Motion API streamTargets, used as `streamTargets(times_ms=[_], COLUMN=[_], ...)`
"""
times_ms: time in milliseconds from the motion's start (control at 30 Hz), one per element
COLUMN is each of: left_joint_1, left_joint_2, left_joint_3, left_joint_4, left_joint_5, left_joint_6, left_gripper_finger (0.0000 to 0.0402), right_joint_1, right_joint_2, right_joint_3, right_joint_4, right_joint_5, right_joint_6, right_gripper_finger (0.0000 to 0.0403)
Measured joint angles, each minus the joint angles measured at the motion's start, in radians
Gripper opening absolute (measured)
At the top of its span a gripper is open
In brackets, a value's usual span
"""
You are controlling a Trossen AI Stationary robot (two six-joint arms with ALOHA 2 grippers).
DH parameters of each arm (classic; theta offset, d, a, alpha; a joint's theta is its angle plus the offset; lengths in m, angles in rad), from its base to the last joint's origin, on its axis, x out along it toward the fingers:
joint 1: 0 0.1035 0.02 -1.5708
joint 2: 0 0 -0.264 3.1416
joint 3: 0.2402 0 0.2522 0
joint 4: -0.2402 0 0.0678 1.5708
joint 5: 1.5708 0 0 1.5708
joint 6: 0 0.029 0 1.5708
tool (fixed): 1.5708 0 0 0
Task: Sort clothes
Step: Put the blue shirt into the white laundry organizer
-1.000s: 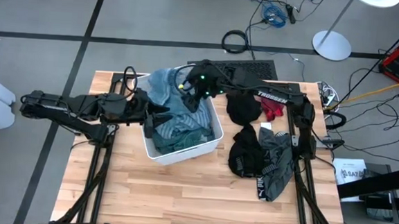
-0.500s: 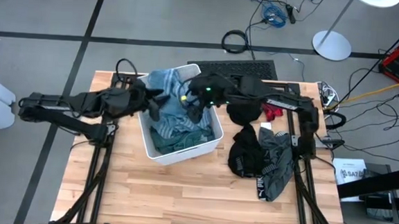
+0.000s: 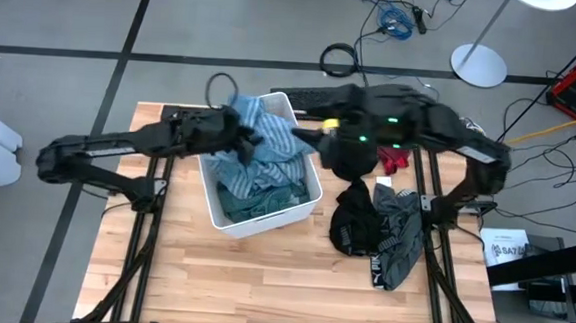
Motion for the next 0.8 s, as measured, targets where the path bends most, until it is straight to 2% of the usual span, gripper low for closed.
streamTargets(times_ms=[133,400,600,800], left_joint_1=[-0.018,-0.062,-0.079,-0.117], left_joint_2=[0.093,0.256,0.424,0.501], left_joint_3=[0.000,0.032,0.035,0.036], left_joint_4=[0.043,-0.194,-0.382,-0.391], left_joint_5=[0.116,0.096,0.225,0.196], left_joint_6=[0.055,0.143,0.142,0.142], left_gripper_finger=[0.0212,0.0212,0.0212,0.0212], right_joint_1=[0.048,0.124,0.134,0.134], right_joint_2=[-0.070,-0.144,-0.141,-0.124], right_joint_3=[0.000,0.000,0.000,0.000], right_joint_4=[-0.021,-0.135,-0.206,-0.213], right_joint_5=[0.113,0.283,0.322,0.324], right_joint_6=[-0.001,0.037,0.054,0.046], right_gripper_finger=[0.0297,0.0297,0.0297,0.0297])
